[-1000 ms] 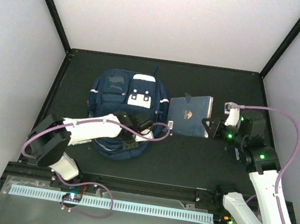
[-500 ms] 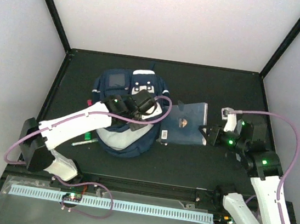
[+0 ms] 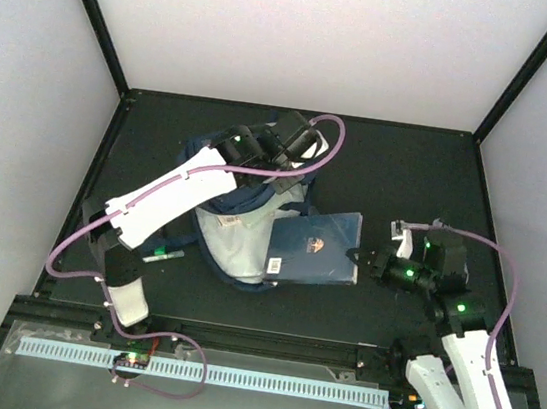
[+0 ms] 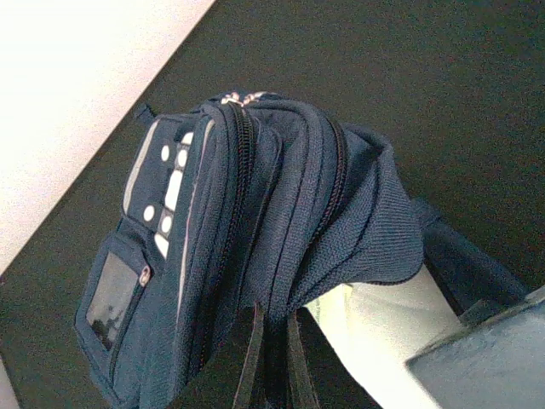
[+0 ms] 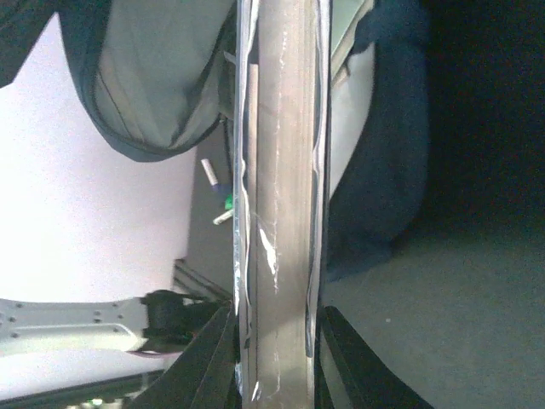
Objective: Pack the student bag
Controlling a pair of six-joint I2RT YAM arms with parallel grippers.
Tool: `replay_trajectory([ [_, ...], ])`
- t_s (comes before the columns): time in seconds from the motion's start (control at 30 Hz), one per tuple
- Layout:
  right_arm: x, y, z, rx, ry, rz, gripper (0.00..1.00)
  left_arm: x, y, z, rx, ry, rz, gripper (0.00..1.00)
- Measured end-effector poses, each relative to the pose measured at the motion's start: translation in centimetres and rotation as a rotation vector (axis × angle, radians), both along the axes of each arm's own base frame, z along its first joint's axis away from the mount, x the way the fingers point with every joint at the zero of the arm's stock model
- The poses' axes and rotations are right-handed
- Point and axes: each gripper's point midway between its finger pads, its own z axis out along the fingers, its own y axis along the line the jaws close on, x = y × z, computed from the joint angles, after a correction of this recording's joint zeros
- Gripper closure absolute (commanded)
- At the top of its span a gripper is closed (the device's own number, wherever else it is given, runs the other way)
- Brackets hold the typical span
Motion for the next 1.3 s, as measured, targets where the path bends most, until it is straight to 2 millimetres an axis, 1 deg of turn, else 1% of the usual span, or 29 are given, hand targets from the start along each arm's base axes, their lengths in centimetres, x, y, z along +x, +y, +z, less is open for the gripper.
replay_trajectory([
  [0.07,0.1,0.4,-0.8,0.066,0.049,-0.018,0.98,0.4,-0.8,0.5,-0.020,0.002,-0.002,0.99],
  [0.13,0.6,0.6,-1.0,0.118,0.073,-0.052,0.98,0.5,-1.5,0.9,-0.047,0.018,-0.008,0.98],
  [0.27,2.5,0.3,0.2,0.204,0.054,-0.155,0.98,0.1,-3.2,2.5,-0.131,0.056,-0.038,0.98],
  [0.37,4.1,-0.2,1.0,0.269,0.025,-0.238,0.98,-0.6,-4.1,4.0,-0.206,0.081,-0.064,0.99],
  [0.43,5.2,-0.5,1.1,0.294,0.020,-0.286,0.98,-1.1,-4.9,4.8,-0.262,0.105,-0.087,0.98],
  [0.5,6.2,-0.7,0.9,0.300,0.031,-0.322,0.98,-1.8,-5.6,5.0,-0.309,0.139,-0.107,0.98],
  [0.6,7.3,-0.8,0.1,0.300,0.053,-0.355,0.98,-2.6,-6.6,5.2,-0.371,0.186,-0.130,0.98],
  [0.7,8.1,-0.9,-1.4,0.285,0.053,-0.392,0.98,-3.1,-7.4,5.4,-0.423,0.227,-0.137,0.98],
  [0.73,8.6,-1.2,-2.2,0.267,0.048,-0.424,0.98,-3.3,-7.6,5.5,-0.441,0.241,-0.136,0.98],
  [0.77,8.6,-1.1,-2.4,0.262,0.050,-0.426,0.98,-3.5,-7.8,5.6,-0.458,0.255,-0.135,0.99],
  [0.83,9.0,-1.0,-3.6,0.240,0.035,-0.457,0.98,-3.7,-8.2,5.9,-0.496,0.277,-0.136,0.98],
  [0.9,9.3,-0.6,-4.7,0.219,0.027,-0.479,0.98,-3.8,-8.6,6.2,-0.528,0.293,-0.134,0.98],
  [0.97,9.7,0.3,-5.8,0.195,0.022,-0.483,0.98,-4.0,-9.0,6.4,-0.557,0.307,-0.135,0.98],
  [1.07,10.6,2.5,-6.2,0.177,-0.024,-0.474,0.93,-4.2,-9.3,6.7,-0.585,0.327,-0.132,0.98],
  [1.1,10.8,3.1,-6.3,0.171,-0.037,-0.470,0.89,-4.3,-9.5,6.7,-0.595,0.335,-0.133,0.99],
  [1.13,11.2,3.9,-6.3,0.161,-0.051,-0.463,0.82,-4.4,-9.6,6.8,-0.605,0.342,-0.134,0.98],
  [1.17,11.6,4.7,-6.2,0.150,-0.062,-0.452,0.63,-4.4,-9.7,6.9,-0.612,0.348,-0.134,0.98],
  [1.23,12.8,6.6,-5.7,0.124,-0.092,-0.417,0.15,-4.6,-9.8,7.0,-0.628,0.366,-0.136,0.98],
  [1.27,13.3,7.4,-5.0,0.117,-0.119,-0.390,0.05,-4.6,-9.8,7.0,-0.633,0.373,-0.137,0.98],
  [1.3,13.6,7.9,-4.5,0.110,-0.136,-0.371,0.04,-4.5,-9.8,7.0,-0.636,0.373,-0.136,0.99],
])
